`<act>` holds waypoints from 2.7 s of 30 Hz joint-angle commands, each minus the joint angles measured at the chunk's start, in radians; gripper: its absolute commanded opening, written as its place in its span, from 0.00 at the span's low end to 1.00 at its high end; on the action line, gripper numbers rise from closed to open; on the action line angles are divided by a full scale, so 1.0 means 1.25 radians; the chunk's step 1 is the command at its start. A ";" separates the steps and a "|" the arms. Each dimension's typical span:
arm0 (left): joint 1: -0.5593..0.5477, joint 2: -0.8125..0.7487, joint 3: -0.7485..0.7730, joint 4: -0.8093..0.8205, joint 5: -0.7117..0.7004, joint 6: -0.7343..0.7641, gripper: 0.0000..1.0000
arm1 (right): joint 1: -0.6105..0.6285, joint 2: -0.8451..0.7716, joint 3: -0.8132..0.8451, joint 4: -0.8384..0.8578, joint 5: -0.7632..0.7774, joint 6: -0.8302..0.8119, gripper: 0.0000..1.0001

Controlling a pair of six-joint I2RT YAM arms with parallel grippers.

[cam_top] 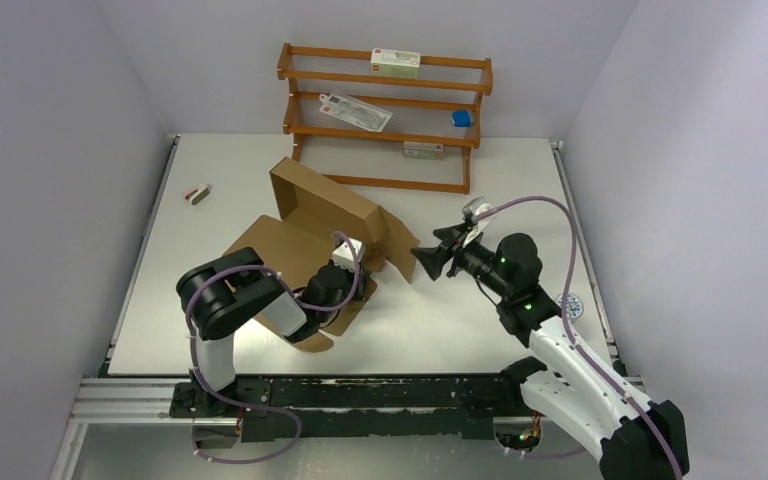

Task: Fold the paper box

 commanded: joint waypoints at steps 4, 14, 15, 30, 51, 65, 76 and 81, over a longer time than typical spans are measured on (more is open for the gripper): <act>0.017 -0.001 -0.032 0.017 0.035 -0.033 0.22 | -0.135 0.010 0.039 0.000 0.082 0.027 0.72; 0.017 -0.004 -0.075 0.118 0.087 0.040 0.54 | -0.152 0.251 0.039 0.105 -0.026 0.000 0.74; 0.015 -0.004 -0.077 0.123 0.085 0.051 0.56 | -0.153 0.270 0.033 0.131 -0.041 0.006 0.74; -0.070 -0.018 -0.009 0.035 -0.159 0.212 0.69 | -0.121 0.476 0.041 0.293 -0.175 0.039 0.77; 0.019 0.009 -0.001 0.079 -0.096 0.152 0.41 | -0.073 0.569 0.096 0.305 -0.259 -0.011 0.77; 0.104 -0.008 -0.015 0.067 -0.008 0.023 0.23 | 0.021 0.633 0.156 0.353 -0.114 -0.044 0.77; 0.122 -0.044 0.021 -0.047 -0.035 -0.105 0.20 | 0.108 0.583 0.059 0.427 0.124 -0.046 0.37; 0.127 -0.046 0.038 -0.097 -0.049 -0.148 0.20 | 0.135 0.543 0.020 0.438 0.181 -0.043 0.18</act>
